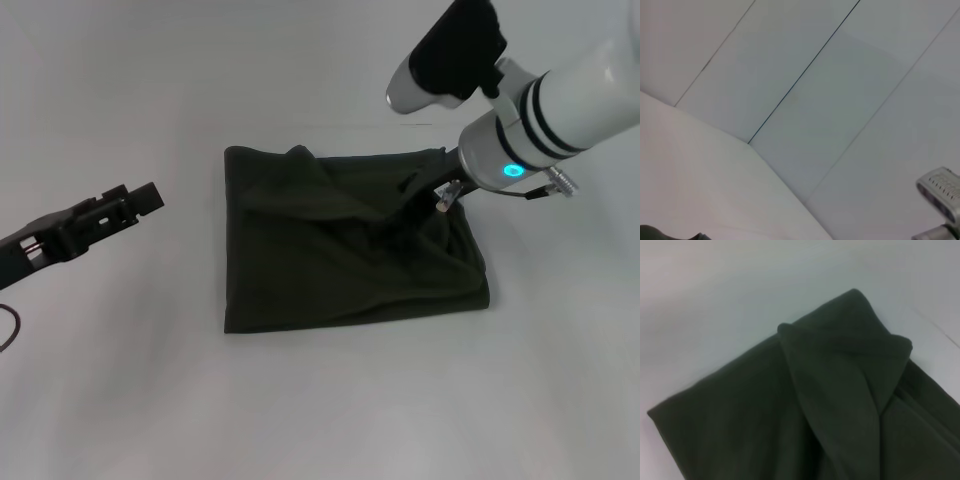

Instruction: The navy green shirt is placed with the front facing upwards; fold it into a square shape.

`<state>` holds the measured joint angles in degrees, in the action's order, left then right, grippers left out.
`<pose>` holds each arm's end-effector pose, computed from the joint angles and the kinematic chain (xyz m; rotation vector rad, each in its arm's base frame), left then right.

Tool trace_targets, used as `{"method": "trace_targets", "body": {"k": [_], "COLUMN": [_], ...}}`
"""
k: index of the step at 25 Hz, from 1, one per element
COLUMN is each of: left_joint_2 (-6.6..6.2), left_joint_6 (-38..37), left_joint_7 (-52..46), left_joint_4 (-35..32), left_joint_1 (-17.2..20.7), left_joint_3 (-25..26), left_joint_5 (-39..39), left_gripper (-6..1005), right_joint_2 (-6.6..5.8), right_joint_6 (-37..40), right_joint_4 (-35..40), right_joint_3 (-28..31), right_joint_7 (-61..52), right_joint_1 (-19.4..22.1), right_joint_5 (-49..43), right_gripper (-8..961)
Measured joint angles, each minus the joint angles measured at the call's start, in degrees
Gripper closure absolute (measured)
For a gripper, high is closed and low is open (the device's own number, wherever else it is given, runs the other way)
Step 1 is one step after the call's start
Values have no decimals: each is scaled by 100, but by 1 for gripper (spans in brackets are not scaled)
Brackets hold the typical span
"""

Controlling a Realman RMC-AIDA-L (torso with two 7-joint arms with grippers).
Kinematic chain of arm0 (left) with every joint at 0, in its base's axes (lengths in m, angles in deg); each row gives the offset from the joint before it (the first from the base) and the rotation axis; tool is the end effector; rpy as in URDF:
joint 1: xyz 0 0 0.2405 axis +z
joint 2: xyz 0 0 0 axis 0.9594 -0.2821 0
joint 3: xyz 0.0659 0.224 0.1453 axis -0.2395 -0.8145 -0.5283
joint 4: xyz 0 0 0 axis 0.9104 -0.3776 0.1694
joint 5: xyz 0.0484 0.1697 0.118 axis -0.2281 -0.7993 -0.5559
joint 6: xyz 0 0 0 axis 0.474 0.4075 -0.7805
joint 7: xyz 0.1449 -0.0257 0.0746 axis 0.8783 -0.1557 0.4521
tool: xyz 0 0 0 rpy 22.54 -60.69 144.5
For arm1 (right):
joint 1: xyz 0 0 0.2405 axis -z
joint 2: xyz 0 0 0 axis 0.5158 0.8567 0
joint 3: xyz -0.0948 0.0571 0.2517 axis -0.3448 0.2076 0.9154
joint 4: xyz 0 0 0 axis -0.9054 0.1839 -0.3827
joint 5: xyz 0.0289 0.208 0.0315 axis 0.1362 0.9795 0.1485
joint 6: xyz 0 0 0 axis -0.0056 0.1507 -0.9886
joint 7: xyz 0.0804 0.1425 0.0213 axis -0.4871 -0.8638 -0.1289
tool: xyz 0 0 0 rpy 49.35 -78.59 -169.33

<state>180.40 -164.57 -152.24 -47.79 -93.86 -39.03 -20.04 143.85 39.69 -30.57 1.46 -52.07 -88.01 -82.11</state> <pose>-0.2963 0.3215 0.0339 -2.1989 -1.1830 -1.1839 0.1542 0.4691 -0.0788 -2.6158 0.5433 -0.3197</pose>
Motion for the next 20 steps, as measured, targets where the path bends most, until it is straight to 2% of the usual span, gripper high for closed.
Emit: {"method": "trace_targets", "body": {"k": [8, 14, 20], "left_joint_2": [23, 25, 24], "left_joint_6": [41, 93, 148], "left_joint_7": [1, 3, 6], "left_joint_4": [126, 157, 157], "left_joint_1": [-77, -141, -207], "left_joint_3": [6, 10, 10], "left_joint_5": [38, 48, 63], "left_gripper": [54, 54, 53], "right_joint_2": [6, 11, 23], "right_joint_6": [-858, -1145, -1292], "right_joint_4": [-337, -347, -336], "right_joint_3": [-702, -803, -813], "right_joint_7": [-407, -616, -1220], "right_joint_1": [-59, -39, -6], "right_joint_5": [-16, -88, -703], "right_gripper": [103, 104, 104]}}
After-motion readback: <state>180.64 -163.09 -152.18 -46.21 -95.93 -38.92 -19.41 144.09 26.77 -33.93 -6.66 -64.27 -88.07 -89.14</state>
